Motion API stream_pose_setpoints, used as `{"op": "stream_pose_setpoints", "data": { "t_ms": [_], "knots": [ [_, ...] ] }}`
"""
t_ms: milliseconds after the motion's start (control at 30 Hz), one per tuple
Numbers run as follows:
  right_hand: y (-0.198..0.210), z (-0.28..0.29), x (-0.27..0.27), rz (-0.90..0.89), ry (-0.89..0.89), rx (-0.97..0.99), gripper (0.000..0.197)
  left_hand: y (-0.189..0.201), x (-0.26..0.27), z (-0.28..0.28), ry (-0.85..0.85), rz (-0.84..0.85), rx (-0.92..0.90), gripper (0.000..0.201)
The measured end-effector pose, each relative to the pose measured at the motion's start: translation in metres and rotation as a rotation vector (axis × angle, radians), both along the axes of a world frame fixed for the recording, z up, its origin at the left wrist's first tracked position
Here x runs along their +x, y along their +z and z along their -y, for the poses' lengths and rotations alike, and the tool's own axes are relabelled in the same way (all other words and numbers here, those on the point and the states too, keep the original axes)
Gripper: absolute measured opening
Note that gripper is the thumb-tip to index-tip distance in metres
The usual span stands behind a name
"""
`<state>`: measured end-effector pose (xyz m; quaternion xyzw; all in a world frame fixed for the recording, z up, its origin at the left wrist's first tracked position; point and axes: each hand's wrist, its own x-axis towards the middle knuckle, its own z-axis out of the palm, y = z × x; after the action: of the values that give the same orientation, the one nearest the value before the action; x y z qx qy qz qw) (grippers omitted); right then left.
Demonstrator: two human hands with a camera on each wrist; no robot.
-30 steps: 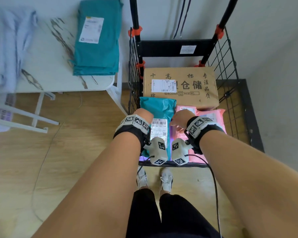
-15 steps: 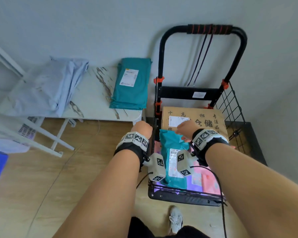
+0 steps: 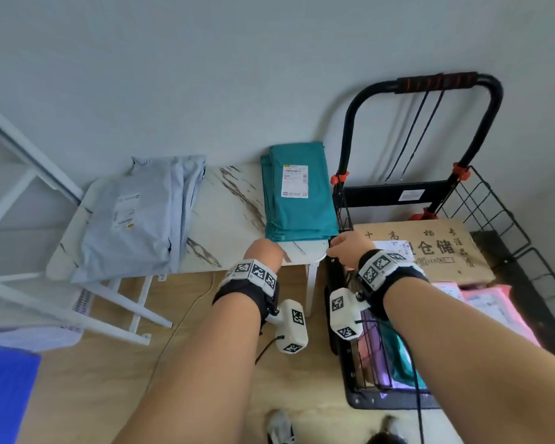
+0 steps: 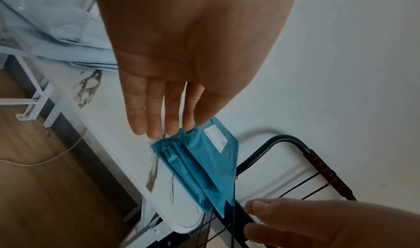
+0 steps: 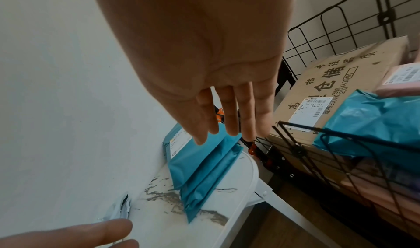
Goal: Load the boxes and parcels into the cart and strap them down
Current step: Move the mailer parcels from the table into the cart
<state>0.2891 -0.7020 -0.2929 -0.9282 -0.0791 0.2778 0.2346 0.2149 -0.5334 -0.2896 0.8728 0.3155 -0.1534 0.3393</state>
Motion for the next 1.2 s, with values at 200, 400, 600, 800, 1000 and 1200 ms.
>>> {"op": "stream_pose_setpoints", "data": {
  "t_ms": [200, 400, 600, 800, 1000, 1200],
  "knots": [
    [-0.003, -0.024, 0.006, 0.018, -0.129, 0.018, 0.036, -0.006, 0.022, -0.032, -0.084, 0.046, -0.02, 0.035],
    [-0.009, -0.032, 0.046, -0.004, -0.219, 0.051, 0.054, -0.019, 0.058, -0.039, -0.073, 0.105, -0.01, 0.027],
    [-0.024, -0.044, 0.099, -0.046, -0.246, 0.101, 0.031, -0.026, 0.116, -0.038, 0.046, 0.087, -0.071, 0.041],
    [-0.041, -0.05, 0.135, -0.114, -0.238, 0.151, 0.034, -0.044, 0.16, -0.037, 0.096, 0.029, -0.063, 0.043],
    [-0.046, -0.057, 0.149, -0.093, -0.247, 0.121, 0.027, -0.058, 0.175, -0.041, 0.141, 0.033, -0.099, 0.04],
    [-0.043, -0.056, 0.147, -0.136, -0.325, 0.144, 0.035, -0.058, 0.167, -0.045, 0.276, 0.112, -0.253, 0.024]
  ]
}}
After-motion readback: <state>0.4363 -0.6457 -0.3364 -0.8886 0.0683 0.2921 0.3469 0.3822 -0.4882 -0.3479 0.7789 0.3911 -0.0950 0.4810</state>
